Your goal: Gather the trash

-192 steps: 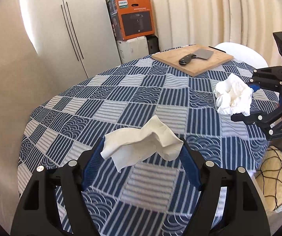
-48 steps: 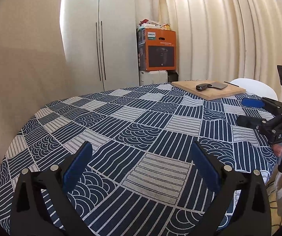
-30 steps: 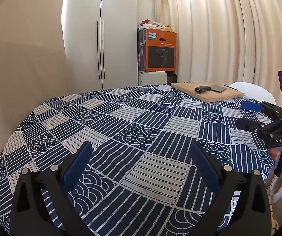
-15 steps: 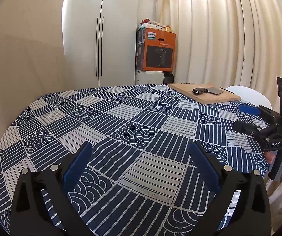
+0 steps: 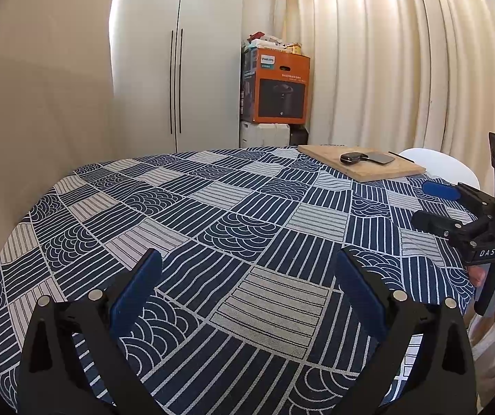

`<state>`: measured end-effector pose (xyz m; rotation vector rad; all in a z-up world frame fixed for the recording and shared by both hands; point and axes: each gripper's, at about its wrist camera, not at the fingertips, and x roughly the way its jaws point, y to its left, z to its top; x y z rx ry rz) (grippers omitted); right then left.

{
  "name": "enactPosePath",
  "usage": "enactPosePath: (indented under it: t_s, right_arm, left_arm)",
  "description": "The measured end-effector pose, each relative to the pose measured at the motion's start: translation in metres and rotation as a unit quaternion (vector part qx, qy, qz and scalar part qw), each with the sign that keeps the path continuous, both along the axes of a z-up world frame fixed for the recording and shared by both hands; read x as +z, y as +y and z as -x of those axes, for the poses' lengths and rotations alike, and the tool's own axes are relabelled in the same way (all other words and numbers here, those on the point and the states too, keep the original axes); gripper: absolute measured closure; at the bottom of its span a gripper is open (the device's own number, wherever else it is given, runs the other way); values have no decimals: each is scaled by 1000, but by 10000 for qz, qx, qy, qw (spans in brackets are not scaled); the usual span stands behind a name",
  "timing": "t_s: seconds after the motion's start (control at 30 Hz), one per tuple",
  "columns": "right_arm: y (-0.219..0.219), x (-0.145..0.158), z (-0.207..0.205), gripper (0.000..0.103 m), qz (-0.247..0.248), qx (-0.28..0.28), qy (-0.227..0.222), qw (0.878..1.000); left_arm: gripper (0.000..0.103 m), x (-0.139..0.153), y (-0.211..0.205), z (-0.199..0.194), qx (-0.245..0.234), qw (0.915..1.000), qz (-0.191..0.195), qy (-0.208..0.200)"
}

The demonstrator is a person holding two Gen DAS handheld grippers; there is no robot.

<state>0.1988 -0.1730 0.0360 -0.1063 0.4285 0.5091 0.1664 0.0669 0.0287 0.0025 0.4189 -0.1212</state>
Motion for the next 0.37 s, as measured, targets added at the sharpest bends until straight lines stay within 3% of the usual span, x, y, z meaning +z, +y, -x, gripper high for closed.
enactPosePath:
  t_s: [0.23, 0.37]
  right_arm:
    - [0, 0, 0, 8, 12, 1, -15, 10000]
    - [0, -1, -3, 8, 14, 15, 67, 10000]
  left_arm:
    - [6, 1, -3, 5, 190, 9996, -135, -157]
    - [6, 1, 4, -4, -205, 9995, 177, 179]
